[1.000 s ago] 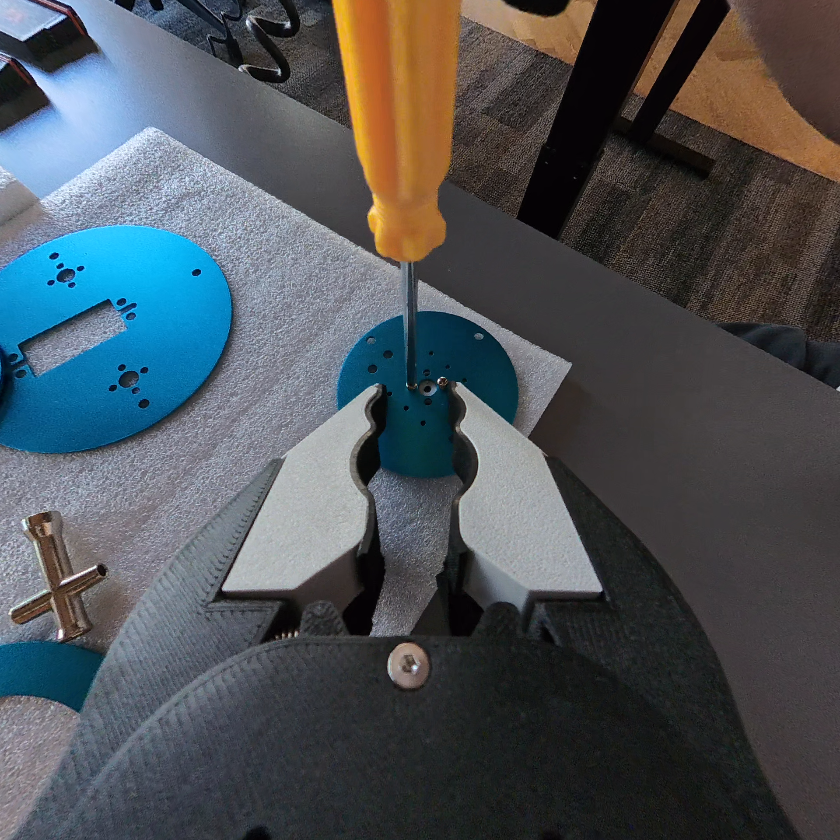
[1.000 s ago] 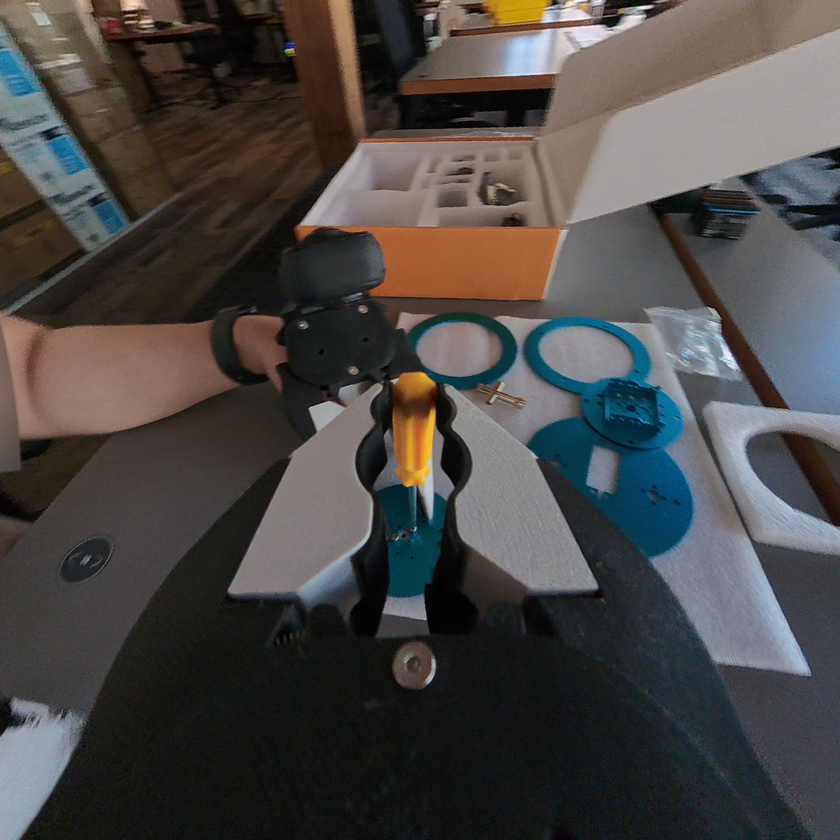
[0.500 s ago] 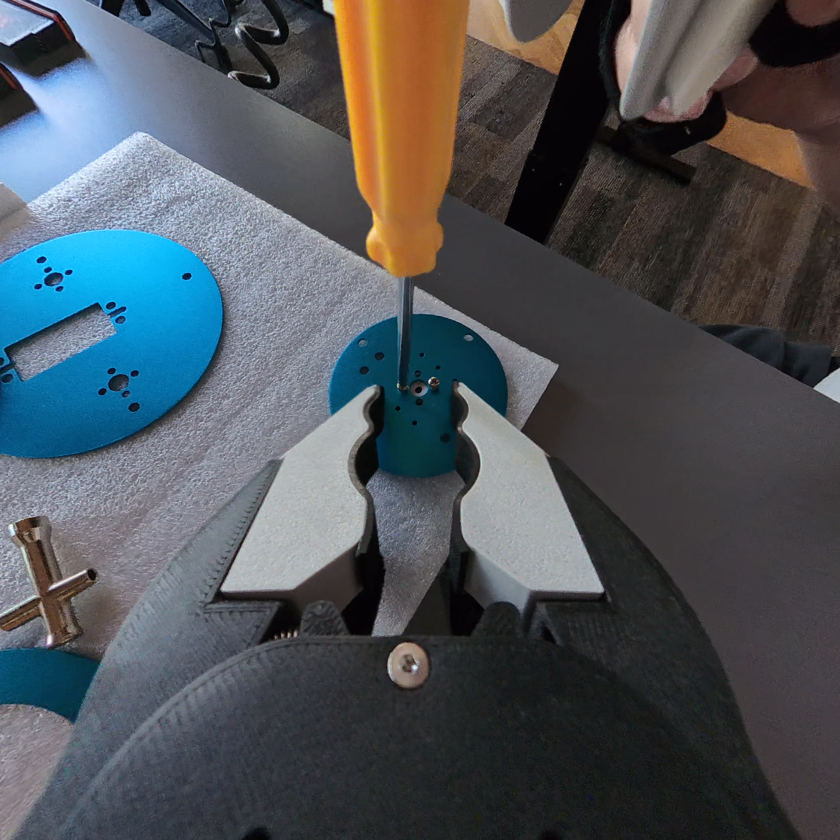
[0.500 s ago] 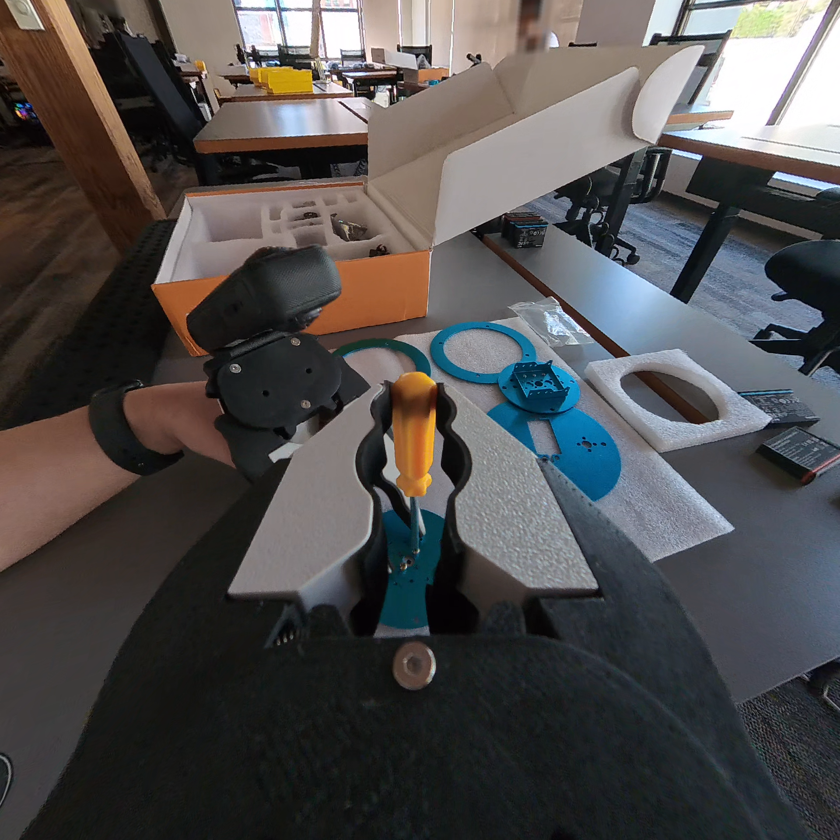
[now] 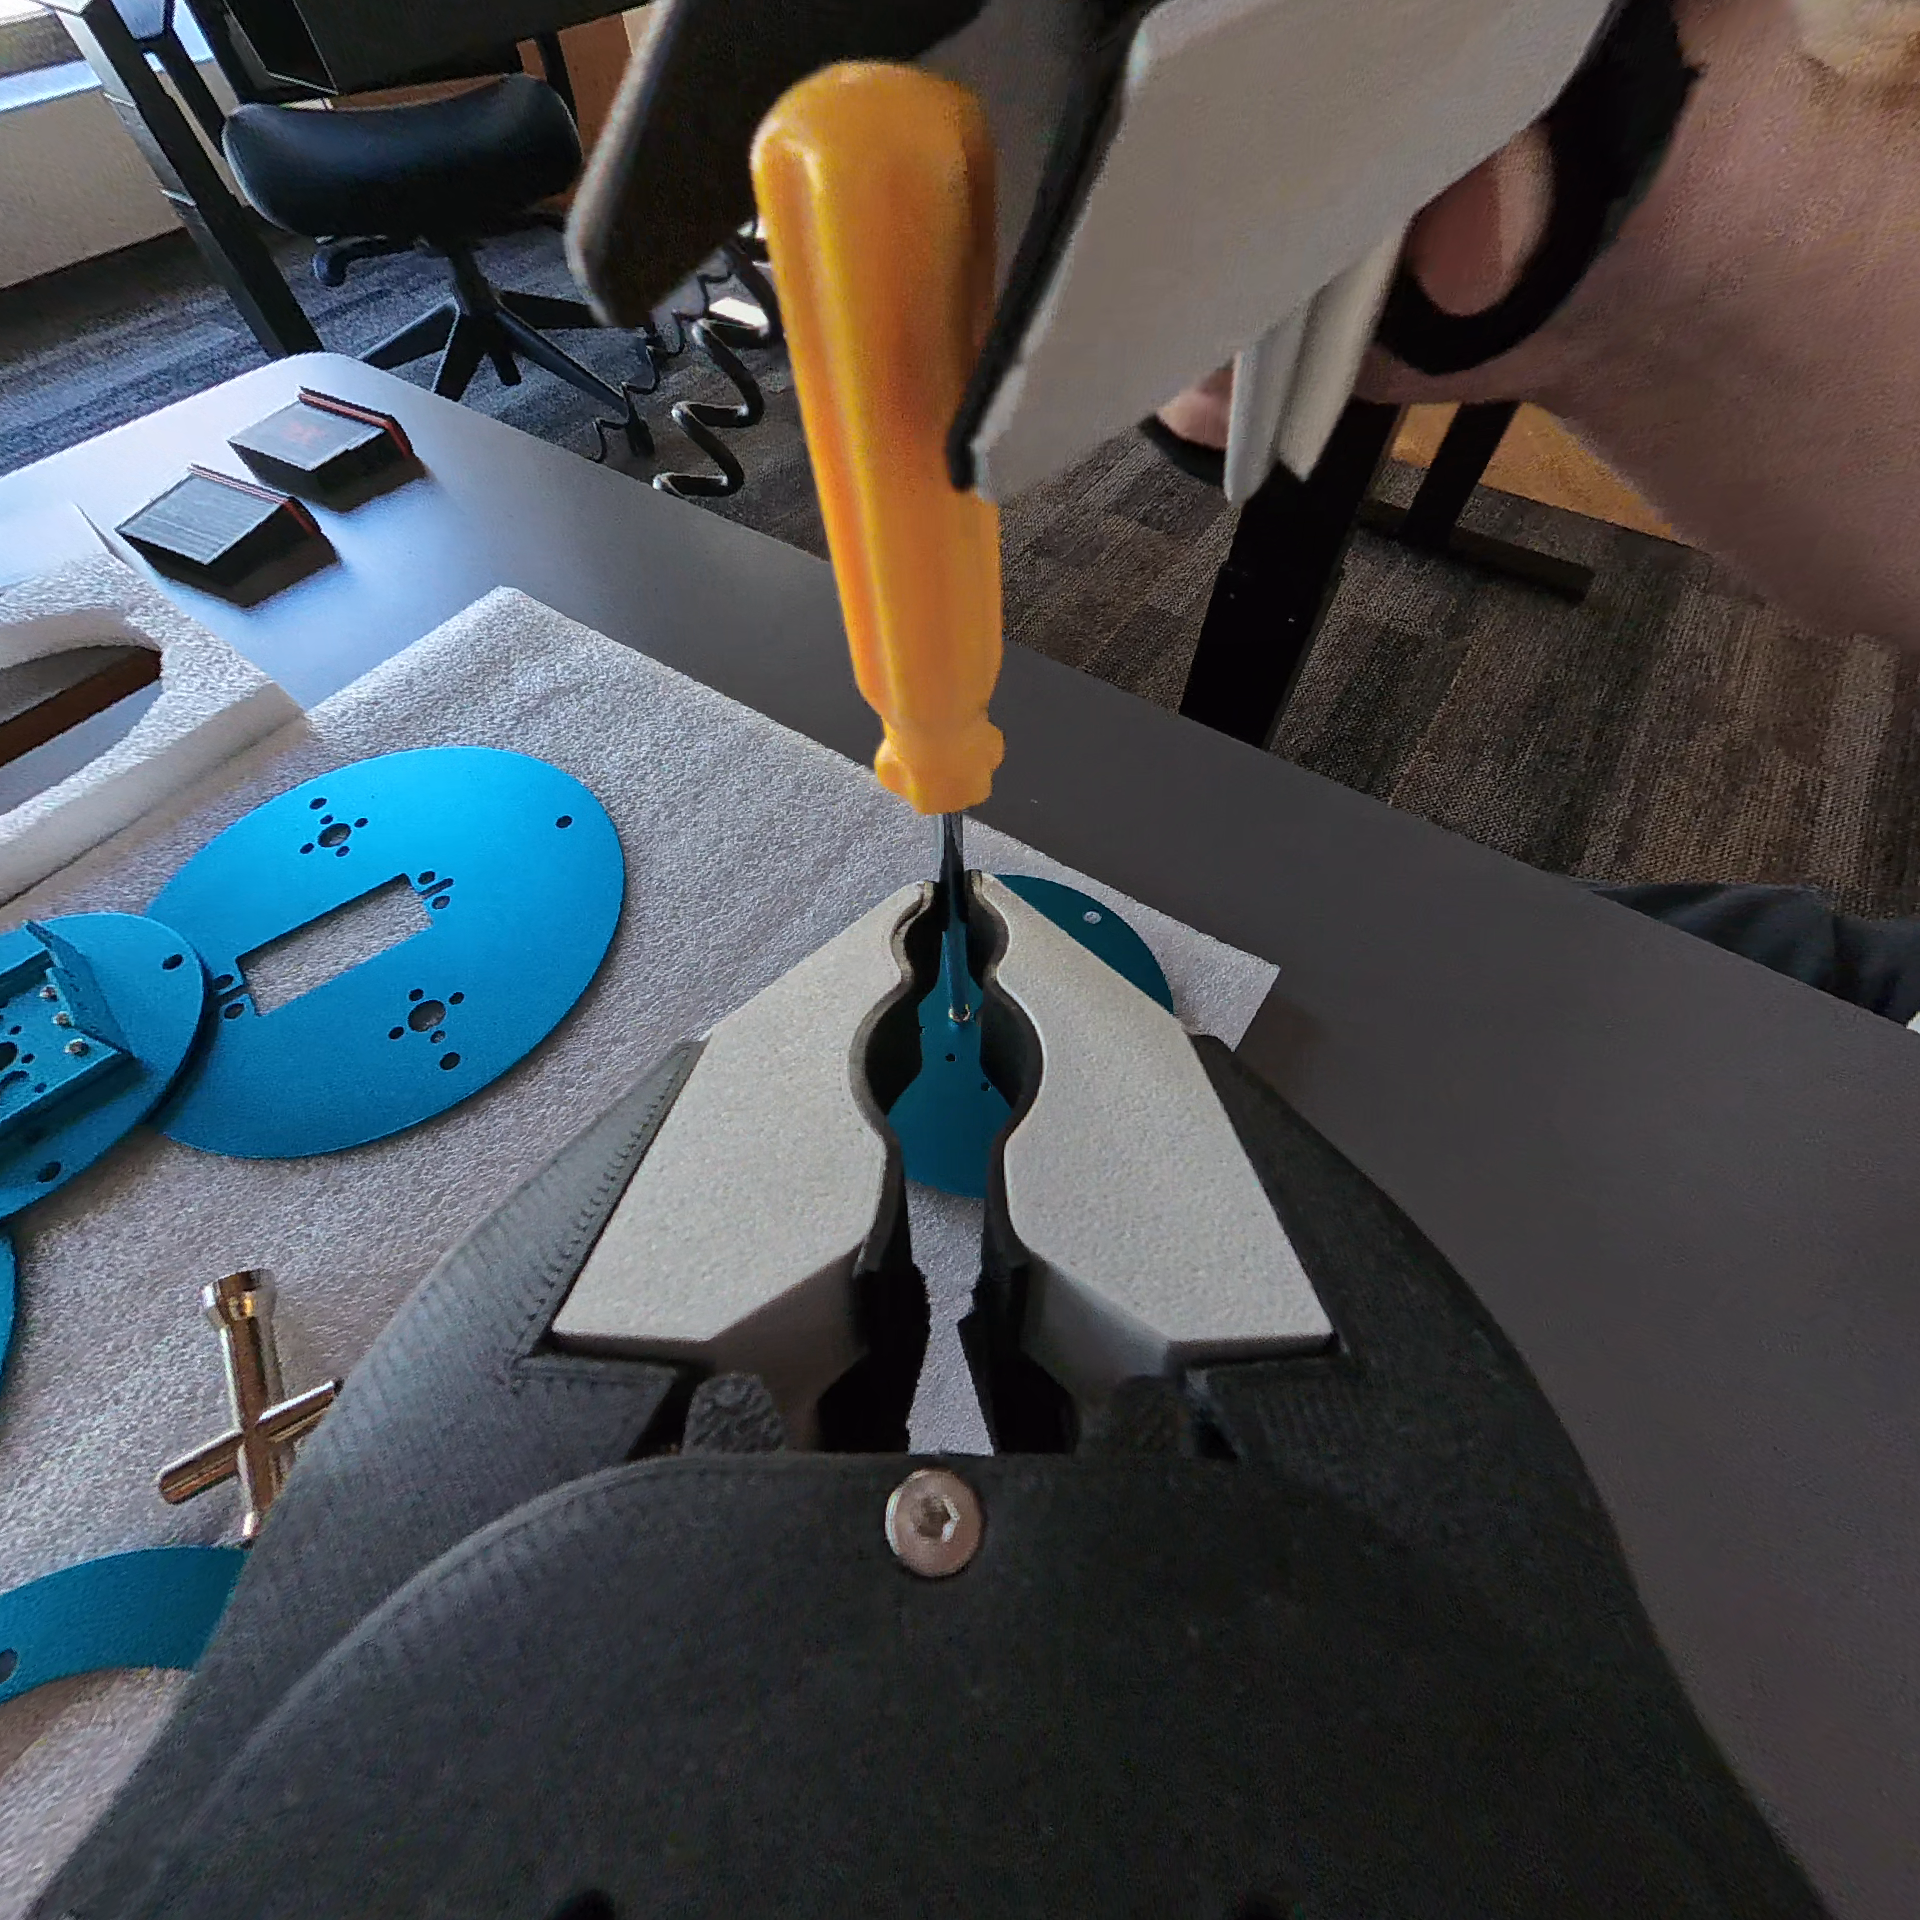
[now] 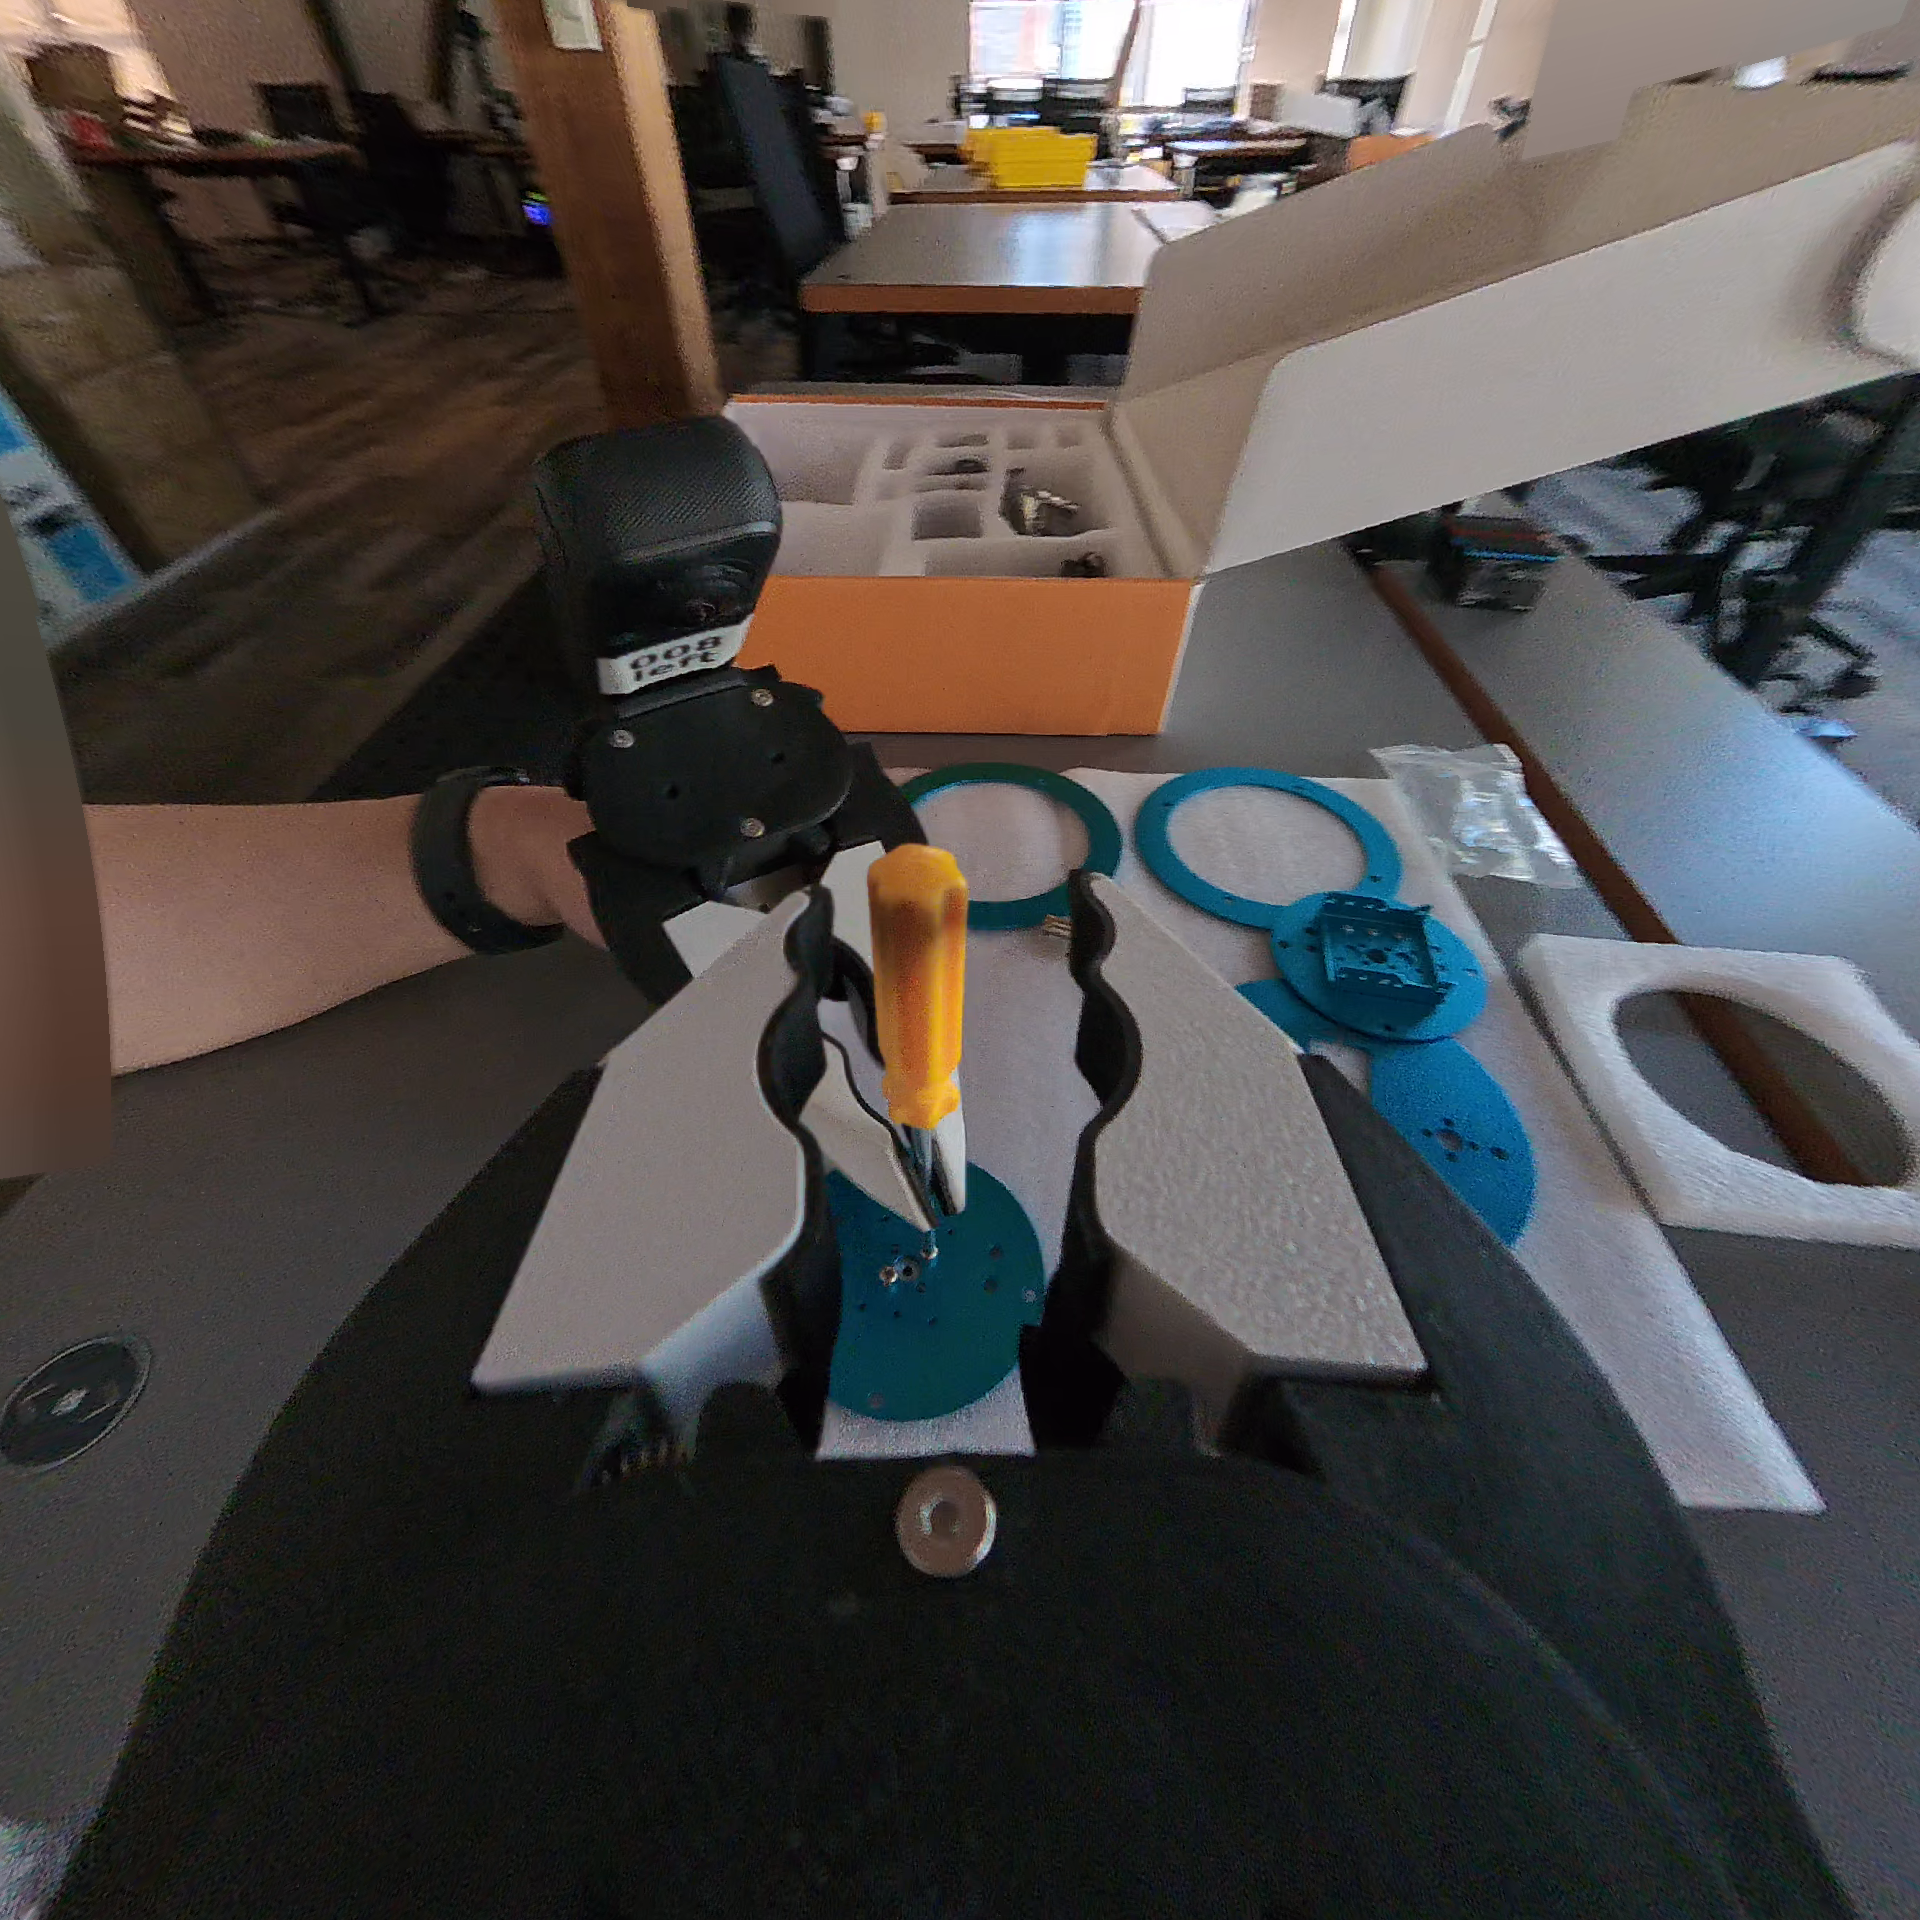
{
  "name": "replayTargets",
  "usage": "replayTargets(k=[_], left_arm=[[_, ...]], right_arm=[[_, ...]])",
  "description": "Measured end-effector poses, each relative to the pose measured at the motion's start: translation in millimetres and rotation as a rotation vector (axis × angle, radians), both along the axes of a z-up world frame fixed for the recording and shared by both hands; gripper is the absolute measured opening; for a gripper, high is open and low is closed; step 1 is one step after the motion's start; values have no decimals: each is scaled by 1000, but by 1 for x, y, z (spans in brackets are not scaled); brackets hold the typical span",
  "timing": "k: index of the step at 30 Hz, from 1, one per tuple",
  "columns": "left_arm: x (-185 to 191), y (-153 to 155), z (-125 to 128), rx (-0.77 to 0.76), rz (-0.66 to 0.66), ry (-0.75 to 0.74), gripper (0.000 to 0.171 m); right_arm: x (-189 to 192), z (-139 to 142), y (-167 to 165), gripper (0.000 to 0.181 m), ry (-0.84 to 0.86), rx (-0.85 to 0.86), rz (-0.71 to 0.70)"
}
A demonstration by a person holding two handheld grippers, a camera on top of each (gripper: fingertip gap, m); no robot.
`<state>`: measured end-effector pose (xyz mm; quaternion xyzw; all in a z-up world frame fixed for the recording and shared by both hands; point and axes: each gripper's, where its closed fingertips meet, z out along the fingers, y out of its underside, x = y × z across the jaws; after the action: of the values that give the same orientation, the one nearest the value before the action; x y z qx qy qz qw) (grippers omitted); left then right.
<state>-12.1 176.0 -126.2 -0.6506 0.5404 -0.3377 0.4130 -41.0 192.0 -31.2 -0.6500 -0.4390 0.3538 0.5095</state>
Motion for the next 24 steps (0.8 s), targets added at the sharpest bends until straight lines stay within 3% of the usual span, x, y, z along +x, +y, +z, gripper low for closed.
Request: replayTargets(k=[3, 6, 8, 12, 20, 24], left_arm=[[0, 0, 0, -3, -4, 1, 3], [0, 0, 0, -5, -4, 4, 3], [0, -1, 0, -3, -8, 6, 3], [-1, -2, 0, -9, -10, 5, 3], [-21, -3, -35, -38, -7, 209, 17], [-17, -6, -37, -60, -14, 208, 15]], right_arm=[[-1, -2, -6, 44, 1, -113, 184], [-1, 2, -11, 15, -32, -60, 268], [-2, 1, -15, 15, -51, -42, 288], [-1, 0, -12, 16, -60, -42, 207], [4, 0, -14, 16, -20, -8, 71], [5, -1, -8, 16, -38, 1, 10]])
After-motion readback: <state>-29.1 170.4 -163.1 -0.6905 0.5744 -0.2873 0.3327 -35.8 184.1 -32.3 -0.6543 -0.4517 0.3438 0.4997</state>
